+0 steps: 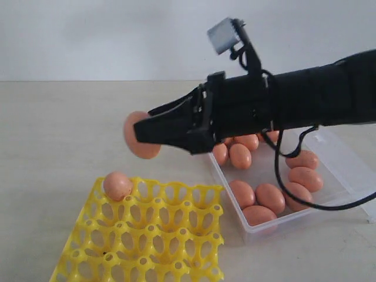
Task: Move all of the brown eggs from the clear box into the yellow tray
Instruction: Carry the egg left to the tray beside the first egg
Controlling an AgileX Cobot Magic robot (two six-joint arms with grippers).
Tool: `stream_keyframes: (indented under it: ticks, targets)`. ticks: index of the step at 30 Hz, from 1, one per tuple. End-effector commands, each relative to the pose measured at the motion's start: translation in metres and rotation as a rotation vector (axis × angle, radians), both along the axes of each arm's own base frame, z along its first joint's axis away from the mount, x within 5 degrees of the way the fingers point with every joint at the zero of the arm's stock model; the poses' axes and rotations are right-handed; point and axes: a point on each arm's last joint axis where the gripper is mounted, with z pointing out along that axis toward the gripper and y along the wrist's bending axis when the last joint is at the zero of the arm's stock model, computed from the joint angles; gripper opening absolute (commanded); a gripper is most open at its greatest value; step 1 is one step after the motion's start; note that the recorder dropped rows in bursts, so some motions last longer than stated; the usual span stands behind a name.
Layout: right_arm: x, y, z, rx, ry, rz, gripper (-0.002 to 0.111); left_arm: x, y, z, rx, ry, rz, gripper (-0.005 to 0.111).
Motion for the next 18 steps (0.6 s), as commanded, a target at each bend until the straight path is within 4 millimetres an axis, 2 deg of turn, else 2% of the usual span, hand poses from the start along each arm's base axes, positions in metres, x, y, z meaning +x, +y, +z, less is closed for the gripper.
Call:
stream_keyframes:
  ticks: [1,4,9,14,18]
  targets:
    - [-0.004,0.026,-0.026,-0.032,-0.085,0.121,0.000,0.000,0.000,-0.001,0.004,-0.006,-0.002,0.004]
    - [-0.002,0.034,-0.046,-0.055,-0.048,0.147,0.000,0.000,0.000,-0.001,0.004,-0.006,-0.002,0.004]
    - [0.006,0.033,-0.069,-0.141,-0.035,0.106,0.000,0.000,0.000,-0.001,0.004,-0.006,-0.002,0.004]
    - [0.013,0.032,-0.071,-0.191,-0.051,0.060,0.000,0.000,0.000,-0.001,0.004,-0.006,-0.002,0.004]
    - [0.032,0.032,-0.067,-0.259,-0.100,-0.019,0.000,0.000,0.000,-0.001,0.004,-0.006,-0.002,0.004]
